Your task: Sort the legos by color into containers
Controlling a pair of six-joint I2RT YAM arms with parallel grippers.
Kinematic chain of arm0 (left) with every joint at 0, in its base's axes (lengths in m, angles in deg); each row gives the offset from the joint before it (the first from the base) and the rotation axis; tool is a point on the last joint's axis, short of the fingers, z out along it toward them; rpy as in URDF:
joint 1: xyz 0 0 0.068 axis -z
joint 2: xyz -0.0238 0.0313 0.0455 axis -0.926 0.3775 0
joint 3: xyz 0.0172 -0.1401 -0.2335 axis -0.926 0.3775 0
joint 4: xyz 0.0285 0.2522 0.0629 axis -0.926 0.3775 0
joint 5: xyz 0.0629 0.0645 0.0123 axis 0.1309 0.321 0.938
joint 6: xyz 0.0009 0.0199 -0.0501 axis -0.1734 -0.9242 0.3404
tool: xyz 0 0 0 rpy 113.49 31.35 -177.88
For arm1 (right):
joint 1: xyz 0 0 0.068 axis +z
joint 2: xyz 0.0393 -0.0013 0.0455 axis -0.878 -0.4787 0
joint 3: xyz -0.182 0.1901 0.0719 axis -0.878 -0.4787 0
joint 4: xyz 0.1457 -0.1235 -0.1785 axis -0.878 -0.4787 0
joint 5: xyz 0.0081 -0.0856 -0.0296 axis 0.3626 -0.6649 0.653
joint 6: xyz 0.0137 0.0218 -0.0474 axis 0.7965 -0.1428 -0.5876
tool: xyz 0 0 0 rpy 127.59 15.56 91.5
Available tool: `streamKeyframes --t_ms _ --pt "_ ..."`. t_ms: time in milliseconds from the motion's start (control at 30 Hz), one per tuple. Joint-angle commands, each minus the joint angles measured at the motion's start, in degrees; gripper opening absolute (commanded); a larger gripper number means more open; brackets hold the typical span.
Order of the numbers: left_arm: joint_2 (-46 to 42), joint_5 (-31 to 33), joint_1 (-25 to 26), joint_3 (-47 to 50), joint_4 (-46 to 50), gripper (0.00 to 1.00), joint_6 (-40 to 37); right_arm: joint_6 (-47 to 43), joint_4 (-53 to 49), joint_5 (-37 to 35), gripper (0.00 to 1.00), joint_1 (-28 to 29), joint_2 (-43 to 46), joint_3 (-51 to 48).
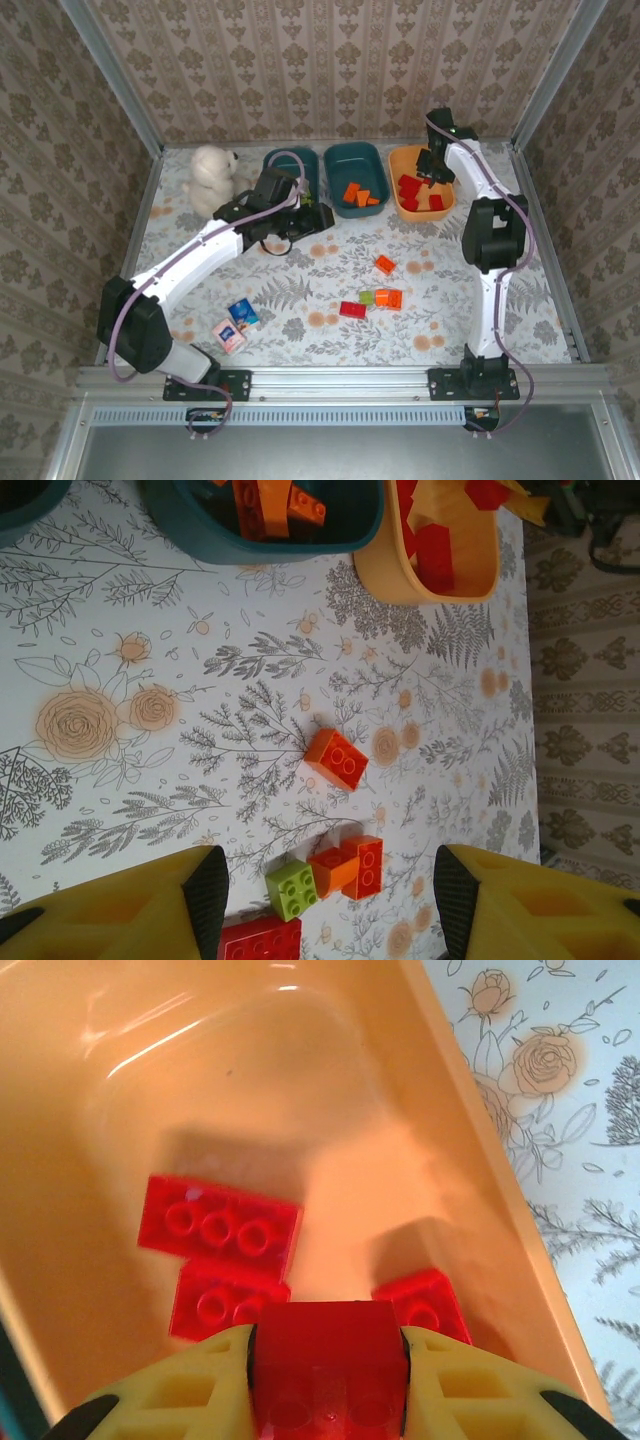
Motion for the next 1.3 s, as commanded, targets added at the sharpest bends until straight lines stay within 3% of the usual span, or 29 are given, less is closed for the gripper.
streamKeyframes --t_ms 0,367,600,900,1067,1267 --pt "0.30 -0.89 0.31 -1.15 0.30 0.59 -1.02 3.39 -3.72 -1.87 0.29 -0.12 -3.62 4.39" --pt "-0.01 -0.45 -0.03 -1.39 1.33 0.59 -0.58 3.38 -6.57 0.19 0.31 -1.36 -11.70 12.79" --pt "0.03 -0.27 -0.30 -1.65 1.47 0.59 -0.55 3.74 -6.09 -1.51 0.32 -1.34 -10.11 10.00" --pt "-0.50 -0.25 -0.21 -1.30 1.34 0.59 -0.40 3.26 -7.64 0.46 0.48 -1.21 -11.10 11.13" --pt "-1.02 -0.01 -0.36 -1.17 1.65 0.59 -1.05 1.68 -6.46 0.43 0.61 0.01 -7.45 11.58" --pt "-0.47 -0.37 -0.29 -1.37 2.58 0.60 -3.23 1.13 -6.77 0.69 0.63 1.67 0.39 14.63"
